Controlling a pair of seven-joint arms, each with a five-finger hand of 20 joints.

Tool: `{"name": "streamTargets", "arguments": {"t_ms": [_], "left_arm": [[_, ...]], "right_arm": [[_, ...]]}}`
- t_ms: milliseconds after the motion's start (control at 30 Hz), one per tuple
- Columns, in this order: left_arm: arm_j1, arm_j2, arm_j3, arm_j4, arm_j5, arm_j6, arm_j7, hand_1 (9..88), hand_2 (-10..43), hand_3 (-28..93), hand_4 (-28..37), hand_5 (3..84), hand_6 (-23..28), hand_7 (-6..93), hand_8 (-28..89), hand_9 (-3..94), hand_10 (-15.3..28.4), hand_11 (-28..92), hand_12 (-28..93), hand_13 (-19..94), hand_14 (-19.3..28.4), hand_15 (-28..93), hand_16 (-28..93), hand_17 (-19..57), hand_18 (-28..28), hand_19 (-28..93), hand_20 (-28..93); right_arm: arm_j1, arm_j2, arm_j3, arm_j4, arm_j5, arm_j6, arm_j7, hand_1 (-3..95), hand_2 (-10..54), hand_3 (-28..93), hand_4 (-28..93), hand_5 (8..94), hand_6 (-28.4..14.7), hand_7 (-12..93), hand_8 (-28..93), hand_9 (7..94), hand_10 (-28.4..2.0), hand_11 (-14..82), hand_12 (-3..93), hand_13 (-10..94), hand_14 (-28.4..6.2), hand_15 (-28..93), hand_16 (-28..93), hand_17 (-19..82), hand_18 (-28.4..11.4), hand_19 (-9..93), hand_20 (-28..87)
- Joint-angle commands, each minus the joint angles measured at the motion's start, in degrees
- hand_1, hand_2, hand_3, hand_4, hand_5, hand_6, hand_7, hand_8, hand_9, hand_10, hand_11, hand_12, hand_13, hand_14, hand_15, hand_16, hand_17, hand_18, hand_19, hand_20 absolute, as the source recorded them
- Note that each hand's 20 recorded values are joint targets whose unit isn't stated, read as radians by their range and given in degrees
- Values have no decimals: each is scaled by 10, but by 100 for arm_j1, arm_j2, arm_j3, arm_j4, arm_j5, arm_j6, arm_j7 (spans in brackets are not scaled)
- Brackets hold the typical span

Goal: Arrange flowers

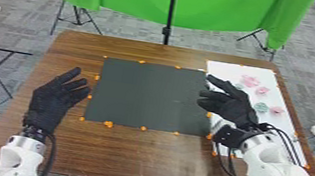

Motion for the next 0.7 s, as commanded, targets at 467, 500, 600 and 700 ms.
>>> {"name": "streamTargets", "arguments": {"t_ms": [467,500,600,700], "left_arm": [[110,47,-34,-80,-34,143,94,255,70,785,-243,403,92,132,-98,376,202,249,112,271,277,534,-80,-78,257,557,94],[113,55,-40,-84,-39,159,112,255,70,786,-242,403,92,132,-98,376,202,249,112,272,276,534,-80,-78,257,557,94],[155,82,-46,-104,-77,186,199,256,70,786,-242,403,92,133,-98,378,203,250,112,272,276,535,-80,-79,257,558,94],[168,112,-60,-111,-82,195,217,256,71,785,-243,403,92,133,-98,380,203,252,113,273,277,537,-81,-78,257,559,94]], "right_arm": [[296,1066,-756,-987,-3344,2161,1777,253,35,777,-282,508,-11,188,-139,601,-171,332,143,543,-159,634,98,173,-234,727,304],[331,1159,-822,-1066,-3511,2437,2039,262,33,776,-282,530,-22,190,-140,614,-168,355,143,556,-154,651,93,183,-231,741,300],[285,1276,-904,-1321,-4849,2764,3452,295,38,771,-274,621,-39,245,-150,664,-164,419,151,612,-141,679,93,223,-224,787,289],[213,1403,-1009,-1494,-6300,2207,4639,317,13,771,-263,671,-48,287,-157,698,-159,496,172,657,-132,733,116,266,-237,853,292]]}}
